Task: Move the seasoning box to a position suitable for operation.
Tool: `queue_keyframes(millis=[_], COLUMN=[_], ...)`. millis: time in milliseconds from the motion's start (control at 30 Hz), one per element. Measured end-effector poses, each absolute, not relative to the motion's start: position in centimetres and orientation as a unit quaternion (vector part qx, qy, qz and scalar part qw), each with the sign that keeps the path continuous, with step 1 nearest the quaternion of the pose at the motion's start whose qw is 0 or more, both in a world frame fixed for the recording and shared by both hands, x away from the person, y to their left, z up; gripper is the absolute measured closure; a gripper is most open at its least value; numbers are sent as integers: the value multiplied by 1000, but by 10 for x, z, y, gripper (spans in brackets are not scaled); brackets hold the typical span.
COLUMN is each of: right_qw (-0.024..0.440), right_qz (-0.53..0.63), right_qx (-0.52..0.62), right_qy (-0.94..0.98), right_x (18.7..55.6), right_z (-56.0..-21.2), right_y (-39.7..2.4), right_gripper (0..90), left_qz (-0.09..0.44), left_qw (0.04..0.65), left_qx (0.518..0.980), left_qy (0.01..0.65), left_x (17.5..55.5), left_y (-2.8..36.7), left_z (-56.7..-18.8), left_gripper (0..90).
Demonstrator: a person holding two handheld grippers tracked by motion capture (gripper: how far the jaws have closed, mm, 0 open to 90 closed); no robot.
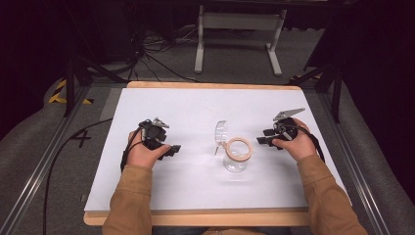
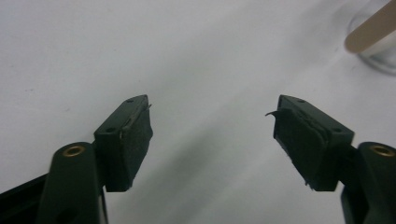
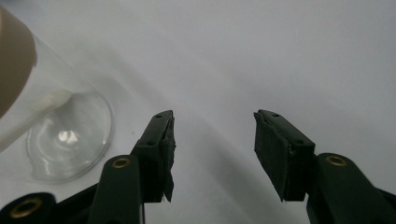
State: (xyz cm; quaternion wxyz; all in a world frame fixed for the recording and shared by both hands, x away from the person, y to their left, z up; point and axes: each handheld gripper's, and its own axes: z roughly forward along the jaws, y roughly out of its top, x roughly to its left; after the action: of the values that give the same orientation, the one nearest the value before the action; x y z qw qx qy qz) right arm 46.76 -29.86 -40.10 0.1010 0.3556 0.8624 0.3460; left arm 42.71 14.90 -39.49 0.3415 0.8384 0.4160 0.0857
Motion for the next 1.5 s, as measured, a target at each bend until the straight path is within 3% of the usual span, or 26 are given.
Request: queue_keyframes(millis=[133,267,333,500,1100,1500], right_qw=[99,90,92,69,14,9], right_qz=[366,393,403,432,439,435], right_qx=[335,314,285,257,223,218], right_qy=[863,859,865,862,870,873], right_x=[463,461,460,457,461,459], right_z=[-399,-397,-395,-396,-419,-419], right_y=[-300,-300,-297,-290,-268,-264], right_gripper=[559,648,744,839,896,900], left_qz=[102,111,110,94,83,80], left_qw=[361,361,367,385,384,385], left_qx=[822,831,834,831,836,835], left_qy=[429,410,396,390,384,385], left_x=[422,417,413,406,398,399], left_y=[149,144,141,138,135,133], left_z=[-387,-379,-375,-366,-361,-362], left_gripper=[244,265,282,288,284,284])
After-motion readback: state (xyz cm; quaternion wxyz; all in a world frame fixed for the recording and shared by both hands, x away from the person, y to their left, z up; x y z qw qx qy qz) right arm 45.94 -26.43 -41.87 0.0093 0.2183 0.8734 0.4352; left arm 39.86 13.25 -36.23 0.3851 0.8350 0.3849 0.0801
